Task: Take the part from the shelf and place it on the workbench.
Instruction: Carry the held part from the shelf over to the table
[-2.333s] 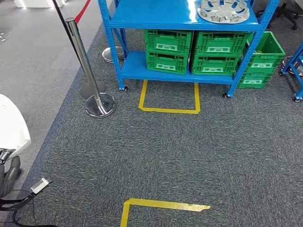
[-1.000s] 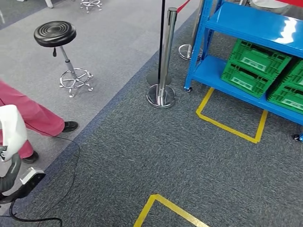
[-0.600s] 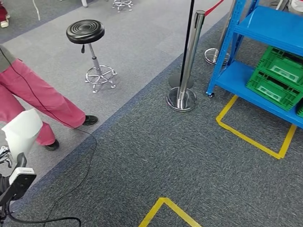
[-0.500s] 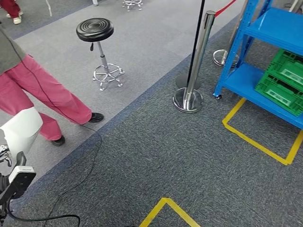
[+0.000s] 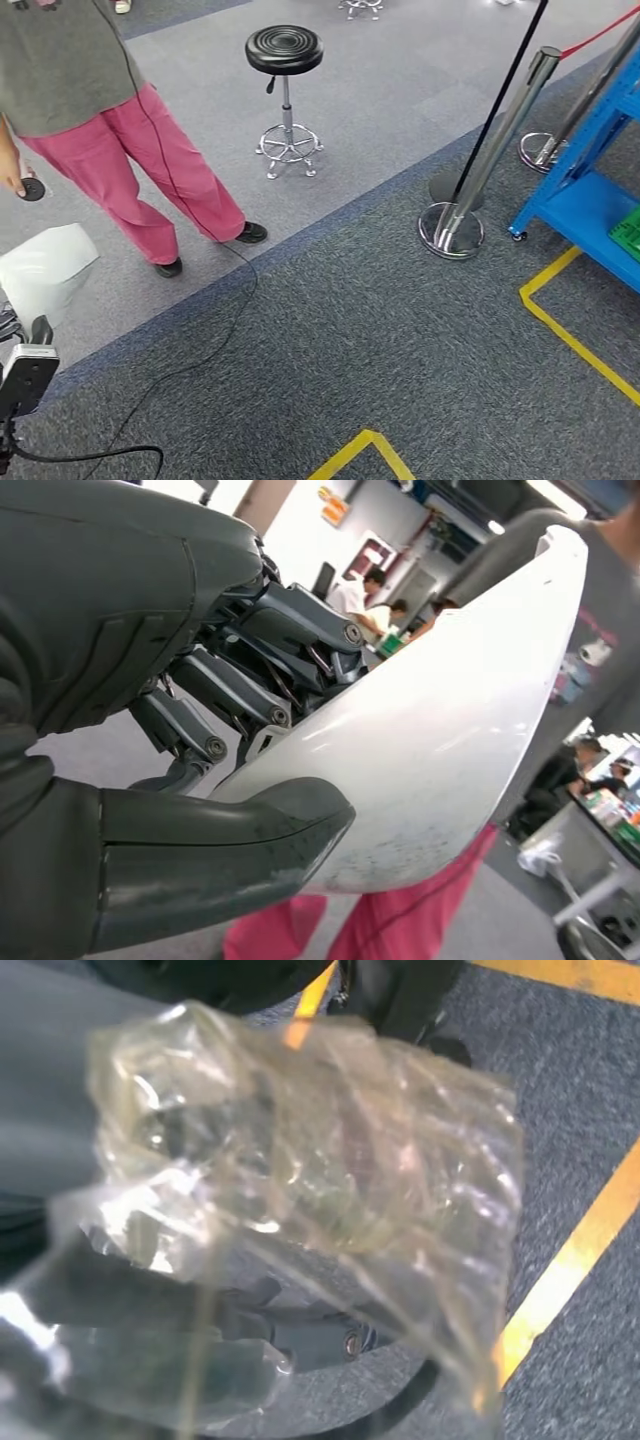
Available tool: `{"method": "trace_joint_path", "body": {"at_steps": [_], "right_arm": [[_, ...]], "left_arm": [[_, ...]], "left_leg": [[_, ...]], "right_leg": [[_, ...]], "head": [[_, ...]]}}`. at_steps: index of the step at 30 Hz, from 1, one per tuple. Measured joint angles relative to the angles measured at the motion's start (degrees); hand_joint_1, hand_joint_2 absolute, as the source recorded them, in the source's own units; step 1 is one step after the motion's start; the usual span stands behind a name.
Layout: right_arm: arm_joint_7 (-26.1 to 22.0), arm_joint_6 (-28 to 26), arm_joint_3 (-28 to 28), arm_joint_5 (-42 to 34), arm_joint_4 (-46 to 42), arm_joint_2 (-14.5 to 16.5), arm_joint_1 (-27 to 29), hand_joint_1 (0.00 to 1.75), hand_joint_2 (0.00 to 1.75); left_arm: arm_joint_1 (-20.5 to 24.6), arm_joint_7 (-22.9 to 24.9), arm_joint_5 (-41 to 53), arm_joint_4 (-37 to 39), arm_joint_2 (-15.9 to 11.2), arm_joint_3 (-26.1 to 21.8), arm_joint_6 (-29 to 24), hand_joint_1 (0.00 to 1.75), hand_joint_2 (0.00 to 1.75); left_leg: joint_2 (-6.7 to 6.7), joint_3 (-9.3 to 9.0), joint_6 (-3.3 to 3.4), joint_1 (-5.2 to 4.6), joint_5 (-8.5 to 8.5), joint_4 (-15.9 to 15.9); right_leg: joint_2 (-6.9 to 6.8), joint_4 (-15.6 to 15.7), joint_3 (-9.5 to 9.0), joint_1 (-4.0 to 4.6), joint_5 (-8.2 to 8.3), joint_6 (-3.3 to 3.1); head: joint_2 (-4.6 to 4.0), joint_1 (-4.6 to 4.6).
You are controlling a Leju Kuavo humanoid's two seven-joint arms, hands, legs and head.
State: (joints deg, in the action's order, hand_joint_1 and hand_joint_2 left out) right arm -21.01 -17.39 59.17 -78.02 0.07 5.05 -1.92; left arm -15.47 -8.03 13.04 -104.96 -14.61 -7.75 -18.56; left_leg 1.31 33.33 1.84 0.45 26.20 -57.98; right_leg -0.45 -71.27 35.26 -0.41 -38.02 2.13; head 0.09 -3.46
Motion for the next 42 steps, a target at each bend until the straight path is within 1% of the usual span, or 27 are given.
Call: {"method": "trace_joint_path", "body": {"at_steps": [1,2,4,5,6,8,10,12,14,16,17,19,21,23,25,26,28,30,31,32,33,34,36,37,38,40,42], "right_arm": [[0.0,0.1,0.0,0.0,0.0,0.0,0.1,0.0,0.0],[0.1,0.1,0.0,-0.1,0.0,0.0,0.2,0.0,0.0],[0.1,0.3,0.1,-0.1,0.0,0.0,0.2,0.0,0.0],[0.1,0.5,0.1,-0.1,0.0,-0.1,0.1,0.0,0.0],[0.1,0.7,0.2,-0.1,0.0,-0.1,0.1,0.0,0.0],[0.2,1.3,0.7,0.3,0.1,-0.3,0.1,0.0,0.0],[0.4,1.8,1.4,0.7,0.1,-0.3,0.0,0.0,0.0],[0.5,1.9,1.9,0.8,0.1,-0.4,0.1,0.0,0.0],[0.5,2.0,2.1,0.9,0.1,-0.4,0.2,0.0,0.0],[0.6,2.1,2.5,0.9,0.1,-0.4,0.2,0.0,0.0],[0.6,2.1,2.6,0.9,0.1,-0.4,0.2,0.0,0.0],[0.7,2.1,2.9,0.9,0.1,-0.4,0.1,0.0,0.0],[0.6,2.0,3.1,0.8,0.1,-0.4,0.0,0.0,0.0],[0.6,2.0,3.2,0.7,0.1,-0.4,-0.1,0.0,0.0],[0.5,1.9,3.3,0.5,0.1,-0.4,-0.2,0.0,0.0],[0.5,1.9,3.3,0.4,0.1,-0.4,-0.3,0.0,0.0],[0.4,1.8,3.3,0.3,0.1,-0.4,-0.4,0.0,0.0],[0.4,1.8,3.3,0.3,0.1,-0.4,-0.2,0.0,0.0],[0.4,1.8,3.3,0.3,0.1,-0.4,-0.1,0.0,0.0],[0.4,1.8,3.3,0.3,0.1,-0.4,0.0,0.0,0.0],[0.4,1.8,3.3,0.3,0.1,-0.4,0.1,0.0,0.0],[0.4,1.8,3.3,0.3,0.1,-0.4,0.1,0.0,0.0],[0.4,1.8,3.3,0.3,0.1,-0.4,0.0,0.0,0.0],[0.4,1.8,3.3,0.3,0.1,-0.4,0.0,0.0,0.0],[0.4,1.7,3.3,0.3,0.1,-0.4,0.0,0.0,0.0],[0.4,1.7,3.3,0.3,0.1,-0.4,0.0,0.0,0.0],[0.4,1.7,3.3,0.3,0.1,-0.4,-0.1,0.0,0.0]], "left_arm": [[0.0,0.1,-0.1,0.0,0.1,0.0,0.2,1.75,1.75],[0.0,0.1,-0.3,0.0,0.1,0.0,0.4,1.75,1.75],[0.0,0.4,0.1,0.0,0.0,-0.2,0.6,1.75,1.75],[0.0,0.8,1.5,0.0,-0.1,-0.3,0.3,1.75,1.75],[0.0,1.6,4.7,0.0,-0.3,-0.5,-0.8,1.75,1.75],[-0.6,4.6,18.1,0.0,-1.1,-1.4,-6.7,1.75,1.75],[-2.0,7.1,37.6,-0.1,-2.1,-3.7,-14.3,1.75,1.75],[-3.0,7.7,53.6,-0.3,-2.9,-6.1,-18.0,1.75,1.75],[-3.5,7.8,59.0,-0.3,-3.3,-7.2,-19.0,1.75,1.75],[-3.8,7.4,57.5,-0.3,-3.3,-7.8,-19.8,1.75,1.75],[-3.9,6.8,56.6,-0.3,-3.1,-8.2,-20.3,1.75,1.75],[-3.7,4.7,56.3,-0.3,-2.6,-9.3,-20.9,1.75,1.75],[-3.2,2.2,56.1,-0.3,-1.8,-10.2,-21.1,1.75,1.75],[-2.4,0.4,55.7,-0.3,-0.7,-10.9,-21.1,1.75,1.75],[-2.0,-0.8,55.3,-0.3,0.4,-11.5,-21.1,1.75,1.75],[-1.8,-1.2,55.0,-0.3,0.8,-11.7,-21.2,1.75,1.75],[-1.1,-1.8,54.7,-0.3,1.6,-12.1,-21.2,1.75,1.75],[-0.5,-1.9,54.6,-0.3,2.3,-12.3,-21.3,1.75,1.75],[-0.4,-1.9,54.5,-0.3,2.7,-12.3,-21.3,1.75,1.75],[-0.3,-1.9,54.5,-0.2,3.0,-12.4,-21.3,1.75,1.75],[-0.2,-2.0,54.5,-0.2,3.2,-12.4,-21.3,1.75,1.75],[-0.2,-2.0,54.5,-0.2,3.5,-12.4,-21.3,1.75,1.75],[-0.1,-2.0,54.5,-0.2,3.8,-12.5,-21.3,1.75,1.75],[0.0,-2.0,54.5,-0.2,3.9,-12.5,-21.3,1.75,1.75],[0.1,-2.0,54.5,-0.2,4.0,-12.5,-21.3,1.75,1.75],[0.1,-2.0,54.4,-0.2,4.1,-12.7,-21.3,1.75,1.75],[0.0,-2.0,54.4,-0.2,4.3,-12.8,-21.3,1.75,1.75]], "left_leg": [[0.79,-0.04,0.05,-0.09,0.03,0.0],[1.63,-0.1,0.08,-0.17,0.06,0.0],[3.27,-0.34,0.03,-0.27,0.1,0.0],[4.03,-0.39,-0.07,-0.31,0.16,-0.1],[4.76,-0.35,-0.25,-0.33,0.24,-0.2],[6.07,0.05,-0.96,-0.1,0.24,-0.2],[6.69,0.37,-1.75,0.17,0.23,-0.3],[4.1,1.29,-2.31,0.01,1.68,-2.4],[0.49,4.24,-2.87,0.03,5.11,-8.6],[-0.68,7.34,-3.32,0.35,7.57,-14.9],[-0.84,7.72,-3.45,0.45,7.32,-15.7],[-1.49,5.16,-3.5,0.5,4.11,-11.2],[-3.72,1.11,-3.12,0.25,1.29,-3.8],[-4.86,-0.57,-2.32,-0.15,0.94,-0.5],[-3.64,-0.56,-1.48,-0.29,0.94,-0.2],[-3.03,-0.62,-1.11,-0.24,0.8,0.0],[-1.88,-0.75,-0.42,-0.02,0.46,0.3],[-0.71,-0.67,-0.13,0.0,0.42,0.3],[-0.01,-0.65,-0.07,-0.02,0.44,0.3],[0.74,-0.67,-0.07,-0.03,0.45,0.3],[1.53,-0.72,-0.09,-0.04,0.46,0.3],[2.31,-0.8,-0.14,-0.02,0.49,0.3],[3.78,-0.89,-0.42,-0.04,0.63,0.1],[4.45,-0.81,-0.69,-0.04,0.67,0.1],[5.1,-0.64,-1.02,-0.01,0.65,0.0],[6.34,-0.27,-1.81,0.23,0.44,0.0],[5.17,0.3,-2.37,0.33,1.11,-1.0]], "right_leg": [[0.32,-2.8,1.82,0.06,-0.36,-0.14],[0.45,-3.2,2.63,0.15,0.57,-0.34],[1.45,2.7,0.95,0.26,5.26,-0.96],[3.05,6.8,-0.61,0.28,7.48,-1.38],[4.46,10.3,-2.05,0.2,8.9,-1.65],[6.08,13.2,-3.5,0.28,9.51,-1.92],[4.84,13.7,-4.01,0.34,9.62,-2.09],[3.06,14.3,-4.53,0.17,9.71,-2.55],[1.05,14.5,-4.86,0.24,9.51,-2.98],[-0.83,14.5,-4.96,0.42,9.25,-3.15],[-1.73,14.5,-5.04,0.46,9.11,-3.12],[-3.43,14.4,-5.41,0.48,8.79,-2.91],[-4.83,14.4,-5.71,0.69,8.33,-2.47],[-5.97,14.3,-5.81,1.0,7.88,-1.89],[-7.04,14.4,-6.35,0.99,7.52,-1.31],[-6.5,14.0,-6.42,0.86,7.07,-1.0],[-3.38,10.2,-4.81,0.58,4.7,-0.51],[-0.29,2.3,-0.77,0.41,1.21,-0.31],[0.2,-1.2,1.22,0.39,0.24,-0.25],[0.37,-2.9,2.47,0.38,0.39,-0.24],[0.49,-2.1,2.6,0.35,1.77,-0.27],[0.8,0.9,1.64,0.29,4.05,-0.36],[2.85,9.1,-1.71,0.02,8.18,-0.58],[3.76,12.0,-3.05,-0.08,9.08,-0.67],[4.31,13.4,-3.84,-0.1,9.26,-0.75],[3.54,13.8,-4.31,0.08,9.14,-1.15],[2.24,14.1,-4.52,0.07,9.4,-1.85]], "head": [[0.0,0.03],[0.0,0.04],[0.0,0.04],[0.0,0.02],[0.0,0.01],[0.0,0.02],[0.0,0.05],[0.0,-0.13],[0.0,-0.29],[0.0,-0.3],[0.0,-0.31],[0.0,-0.31],[0.0,-0.31],[0.0,-0.2],[0.0,-0.11],[0.0,-0.06],[0.01,0.14],[0.01,0.29],[0.0,0.3],[0.0,0.3],[0.0,0.3],[0.0,0.3],[0.0,0.3],[0.0,0.29],[0.0,0.27],[0.0,0.24],[0.0,0.11]]}}
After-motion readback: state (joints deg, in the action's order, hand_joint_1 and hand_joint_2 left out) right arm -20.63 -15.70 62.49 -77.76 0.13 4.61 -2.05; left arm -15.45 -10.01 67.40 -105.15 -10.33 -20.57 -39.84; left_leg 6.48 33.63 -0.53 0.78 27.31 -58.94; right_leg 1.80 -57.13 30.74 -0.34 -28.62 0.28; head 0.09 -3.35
